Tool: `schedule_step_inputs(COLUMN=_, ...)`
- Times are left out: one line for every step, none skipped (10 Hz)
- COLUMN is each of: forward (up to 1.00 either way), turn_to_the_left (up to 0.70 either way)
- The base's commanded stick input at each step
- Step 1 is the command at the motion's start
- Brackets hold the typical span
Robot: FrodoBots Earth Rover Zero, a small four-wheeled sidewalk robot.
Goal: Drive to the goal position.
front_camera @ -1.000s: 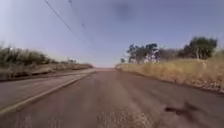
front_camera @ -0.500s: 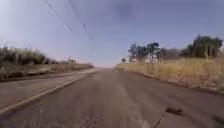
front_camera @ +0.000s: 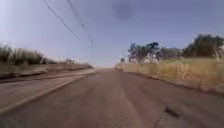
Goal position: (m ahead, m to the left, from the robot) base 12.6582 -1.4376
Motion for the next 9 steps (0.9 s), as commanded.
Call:
schedule_step_inputs(forward=1.0, turn_to_the_left=0.0)
schedule_step_inputs(forward=1.0, turn_to_the_left=0.0)
schedule_step_inputs(forward=1.0, turn_to_the_left=0.0)
schedule_step_inputs(forward=1.0, turn_to_the_left=0.0)
schedule_step_inputs(forward=1.0, turn_to_the_left=0.0)
schedule_step_inputs(forward=1.0, turn_to_the_left=0.0)
schedule_step_inputs(forward=1.0, turn_to_the_left=0.0)
schedule_step_inputs(forward=1.0, turn_to_the_left=0.0)
schedule_step_inputs(forward=1.0, turn_to_the_left=0.0)
